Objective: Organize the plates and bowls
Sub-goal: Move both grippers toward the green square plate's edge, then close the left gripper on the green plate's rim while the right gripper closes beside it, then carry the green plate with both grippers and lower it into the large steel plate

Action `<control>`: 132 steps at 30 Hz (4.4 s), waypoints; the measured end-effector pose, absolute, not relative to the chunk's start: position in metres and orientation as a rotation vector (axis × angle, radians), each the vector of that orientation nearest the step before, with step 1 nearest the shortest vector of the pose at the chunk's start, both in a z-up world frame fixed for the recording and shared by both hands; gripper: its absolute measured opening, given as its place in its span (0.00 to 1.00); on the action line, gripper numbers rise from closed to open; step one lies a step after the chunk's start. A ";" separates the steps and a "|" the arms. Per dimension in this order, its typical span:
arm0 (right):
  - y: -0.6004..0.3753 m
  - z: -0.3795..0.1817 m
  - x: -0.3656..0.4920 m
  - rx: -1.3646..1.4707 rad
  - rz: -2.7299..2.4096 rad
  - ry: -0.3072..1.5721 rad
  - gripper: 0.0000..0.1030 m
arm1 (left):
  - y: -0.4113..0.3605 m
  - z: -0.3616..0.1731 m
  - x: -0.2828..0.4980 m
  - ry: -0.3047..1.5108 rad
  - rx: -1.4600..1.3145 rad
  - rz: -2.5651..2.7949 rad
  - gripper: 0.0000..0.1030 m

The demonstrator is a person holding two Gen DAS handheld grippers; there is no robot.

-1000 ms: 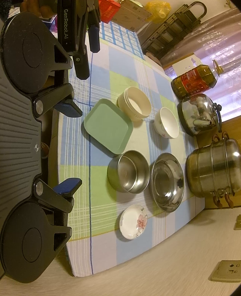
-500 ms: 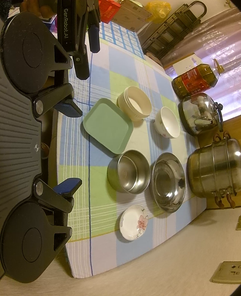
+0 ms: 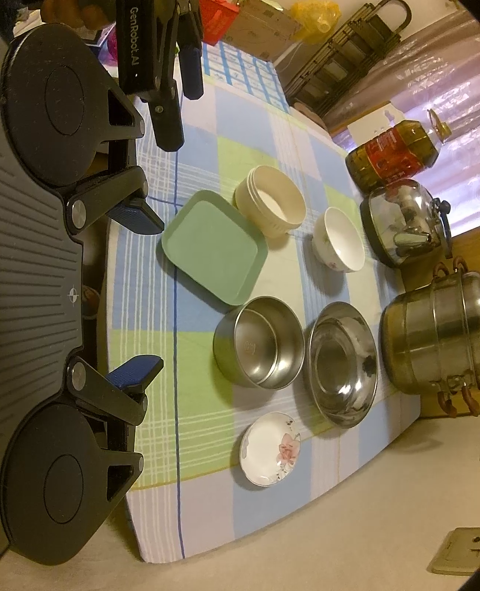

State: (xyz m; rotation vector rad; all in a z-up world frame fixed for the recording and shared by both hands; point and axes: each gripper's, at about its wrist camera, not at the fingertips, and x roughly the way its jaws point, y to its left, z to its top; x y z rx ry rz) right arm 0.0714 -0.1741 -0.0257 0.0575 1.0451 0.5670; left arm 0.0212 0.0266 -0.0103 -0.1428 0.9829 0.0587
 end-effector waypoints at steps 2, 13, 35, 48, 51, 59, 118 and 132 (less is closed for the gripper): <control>-0.174 -0.027 0.075 0.062 0.567 1.051 0.70 | 0.029 -0.013 0.026 0.988 -0.143 0.059 0.86; -0.161 -0.045 0.089 0.081 0.572 1.094 0.70 | 0.052 -0.043 0.044 1.033 -0.148 0.056 0.86; -0.131 -0.109 0.138 0.246 0.497 1.226 0.61 | 0.101 -0.117 0.096 1.061 -0.134 -0.020 0.63; -0.101 -0.125 0.152 0.245 0.469 1.182 0.36 | 0.112 -0.140 0.123 1.068 -0.096 -0.077 0.42; -0.099 -0.127 0.154 0.248 0.463 1.182 0.33 | 0.113 -0.142 0.128 1.073 -0.094 -0.081 0.37; -0.097 -0.133 0.158 0.239 0.452 1.191 0.18 | 0.112 -0.149 0.131 1.096 -0.099 -0.083 0.22; -0.195 -0.045 0.236 0.241 0.413 0.914 0.07 | 0.018 -0.048 0.214 0.826 -0.044 -0.180 0.10; -0.169 -0.088 0.352 0.216 0.352 0.968 0.07 | 0.033 -0.091 0.333 0.910 -0.045 -0.168 0.10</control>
